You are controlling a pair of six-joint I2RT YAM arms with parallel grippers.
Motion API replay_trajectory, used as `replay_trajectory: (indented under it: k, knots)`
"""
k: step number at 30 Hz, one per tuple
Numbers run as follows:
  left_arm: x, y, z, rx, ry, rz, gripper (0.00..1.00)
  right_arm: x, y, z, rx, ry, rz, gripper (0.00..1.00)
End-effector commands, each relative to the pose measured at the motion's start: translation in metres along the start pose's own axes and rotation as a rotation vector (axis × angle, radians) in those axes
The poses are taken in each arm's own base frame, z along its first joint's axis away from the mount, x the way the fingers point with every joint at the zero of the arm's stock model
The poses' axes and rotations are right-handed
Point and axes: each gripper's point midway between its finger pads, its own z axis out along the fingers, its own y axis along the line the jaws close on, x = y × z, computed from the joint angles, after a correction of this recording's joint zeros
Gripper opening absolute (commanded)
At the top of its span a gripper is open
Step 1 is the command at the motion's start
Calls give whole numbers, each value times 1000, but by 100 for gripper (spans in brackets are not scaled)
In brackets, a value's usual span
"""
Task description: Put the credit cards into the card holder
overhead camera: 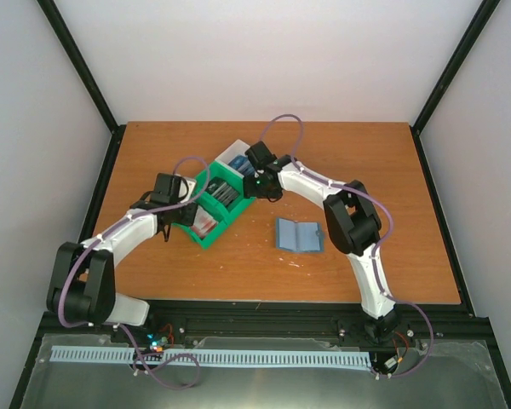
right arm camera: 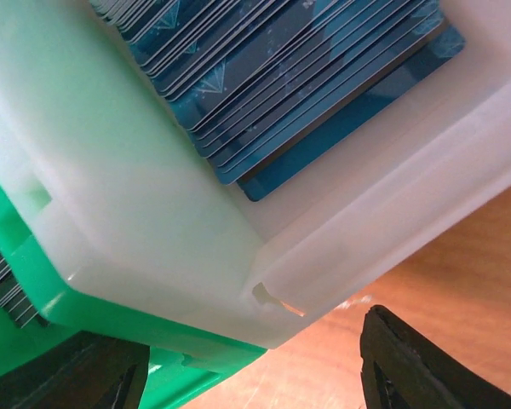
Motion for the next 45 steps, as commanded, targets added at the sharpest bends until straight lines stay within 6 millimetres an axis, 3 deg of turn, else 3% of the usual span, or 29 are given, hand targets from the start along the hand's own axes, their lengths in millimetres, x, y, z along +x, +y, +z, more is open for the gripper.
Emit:
replay_trajectory:
  k: [1,3,9,18,27,38,45]
  knots:
    - [2,-9,-9,13,-26,116,55,-13,-49,16,208,-28,-65,66]
    - [1,-9,-11,11,-29,123,55,-20,-49,17,189,-33,-76,66]
    - [-7,-10,2,16,14,131,54,-27,-22,7,76,-33,-107,66]
    - [-11,-6,26,-43,99,143,49,-23,-1,-26,-29,-27,-26,70]
    - [-10,-8,35,-57,106,183,49,-11,5,-22,-51,7,8,71]
    - [-5,-1,44,-99,134,192,36,-6,0,-14,-36,31,-16,71]
    - [-18,-1,37,-100,113,185,29,-6,-1,-14,-27,30,-29,70]
